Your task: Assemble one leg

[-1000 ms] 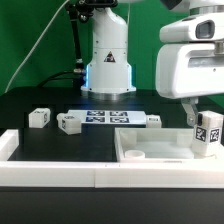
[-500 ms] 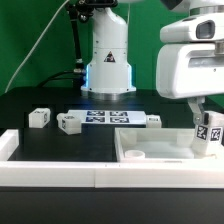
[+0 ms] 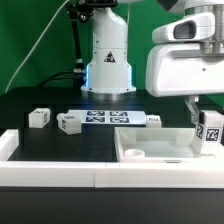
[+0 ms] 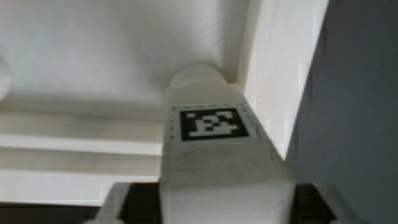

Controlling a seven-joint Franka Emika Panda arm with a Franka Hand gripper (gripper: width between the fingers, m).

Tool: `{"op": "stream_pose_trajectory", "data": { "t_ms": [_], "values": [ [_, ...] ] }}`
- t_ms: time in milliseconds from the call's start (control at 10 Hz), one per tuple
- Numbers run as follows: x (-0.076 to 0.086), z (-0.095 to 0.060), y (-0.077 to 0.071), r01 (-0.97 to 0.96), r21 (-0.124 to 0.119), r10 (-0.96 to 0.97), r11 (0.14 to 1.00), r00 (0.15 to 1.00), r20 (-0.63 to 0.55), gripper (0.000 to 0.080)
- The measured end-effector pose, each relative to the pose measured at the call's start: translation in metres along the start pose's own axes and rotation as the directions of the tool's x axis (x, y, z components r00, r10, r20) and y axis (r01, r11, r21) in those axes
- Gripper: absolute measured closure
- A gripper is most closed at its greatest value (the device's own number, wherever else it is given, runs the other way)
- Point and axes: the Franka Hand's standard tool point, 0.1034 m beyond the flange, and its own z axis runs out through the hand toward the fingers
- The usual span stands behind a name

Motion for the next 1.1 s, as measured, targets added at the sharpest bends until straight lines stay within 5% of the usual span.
{"op": "stream_pose_trajectory", "data": {
  "t_ms": [300,600,900,1100],
  "values": [
    [0.0002,0.0021,0.0055,-0.375,0.032,0.375,0.927,0.927,-0.010,0.0500],
    [0.0017,0.0022,0.0081,-0.721,0.083,0.725,0.688,0.688,-0.030,0.0499],
    [0.0008,0.0027,0.0082,-0.903,0.091,0.907,0.420,0.421,-0.006,0.0499],
    [0.0010,0.0027,0.0080,-0.942,0.096,0.946,0.322,0.325,0.016,0.0499]
  ]
}}
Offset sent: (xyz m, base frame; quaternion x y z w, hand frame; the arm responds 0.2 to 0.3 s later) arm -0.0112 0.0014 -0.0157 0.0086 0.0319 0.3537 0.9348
